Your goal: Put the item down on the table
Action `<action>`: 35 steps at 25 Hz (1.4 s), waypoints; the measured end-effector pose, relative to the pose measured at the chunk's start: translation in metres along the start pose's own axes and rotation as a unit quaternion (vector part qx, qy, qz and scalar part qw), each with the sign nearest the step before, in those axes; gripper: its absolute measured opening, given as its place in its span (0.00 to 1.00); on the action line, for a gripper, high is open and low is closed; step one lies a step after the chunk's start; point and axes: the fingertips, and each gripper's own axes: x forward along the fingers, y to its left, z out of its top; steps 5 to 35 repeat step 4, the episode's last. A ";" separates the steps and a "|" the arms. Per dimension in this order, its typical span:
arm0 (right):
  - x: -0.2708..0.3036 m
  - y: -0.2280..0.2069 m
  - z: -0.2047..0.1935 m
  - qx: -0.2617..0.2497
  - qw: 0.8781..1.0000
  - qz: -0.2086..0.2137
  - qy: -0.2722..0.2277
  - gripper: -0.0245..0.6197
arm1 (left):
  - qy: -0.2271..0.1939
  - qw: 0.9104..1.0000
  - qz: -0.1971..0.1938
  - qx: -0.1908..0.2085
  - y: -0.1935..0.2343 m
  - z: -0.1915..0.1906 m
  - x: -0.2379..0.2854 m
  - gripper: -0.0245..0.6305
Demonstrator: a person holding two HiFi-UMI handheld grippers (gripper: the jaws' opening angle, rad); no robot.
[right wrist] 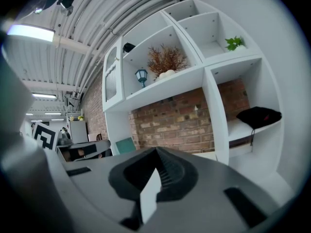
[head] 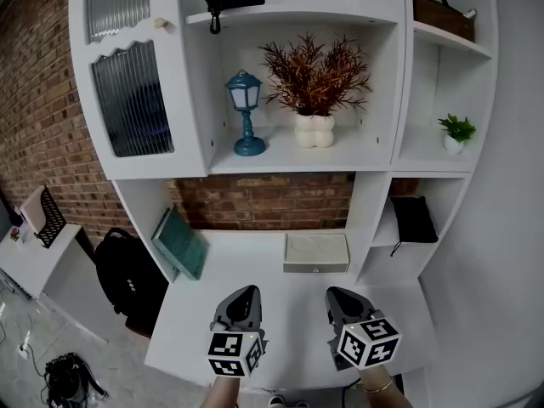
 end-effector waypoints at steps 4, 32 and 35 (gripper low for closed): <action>0.001 -0.001 0.002 -0.001 1.000 -0.002 -0.002 0.03 | -0.001 1.000 0.000 -0.001 0.001 0.001 0.000 0.04; 0.001 -0.001 0.002 -0.001 1.000 -0.002 -0.002 0.03 | -0.001 1.000 0.000 -0.001 0.001 0.001 0.000 0.04; 0.001 -0.001 0.002 -0.001 1.000 -0.002 -0.002 0.03 | -0.001 1.000 0.000 -0.001 0.001 0.001 0.000 0.04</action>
